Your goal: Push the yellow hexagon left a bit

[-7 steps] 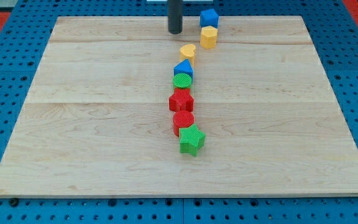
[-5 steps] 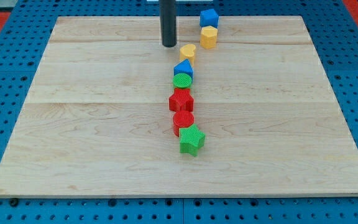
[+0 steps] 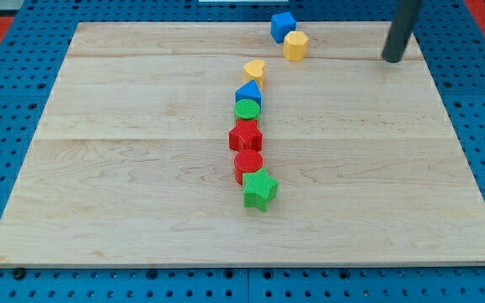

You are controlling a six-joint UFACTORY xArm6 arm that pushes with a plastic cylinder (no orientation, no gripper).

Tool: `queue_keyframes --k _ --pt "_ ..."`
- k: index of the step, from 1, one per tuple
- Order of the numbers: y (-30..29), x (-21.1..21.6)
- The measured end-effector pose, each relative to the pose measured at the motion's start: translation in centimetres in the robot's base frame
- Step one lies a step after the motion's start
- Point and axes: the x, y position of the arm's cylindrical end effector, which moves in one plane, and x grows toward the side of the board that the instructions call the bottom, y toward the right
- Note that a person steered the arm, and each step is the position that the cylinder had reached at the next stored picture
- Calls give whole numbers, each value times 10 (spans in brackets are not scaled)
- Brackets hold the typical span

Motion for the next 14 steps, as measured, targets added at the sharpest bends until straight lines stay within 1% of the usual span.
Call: queue_keyframes --k 1,3,4,6,7,8,9,11,13,14 --pt "21 -13" --pt "25 -12" --pt "-32 -14" --pt "-118 -30" --pt "-122 -60" --pt "-125 -57" --pt "-130 -39" --pt "-174 -20" --pt "-190 -18" --pt "-153 -18"
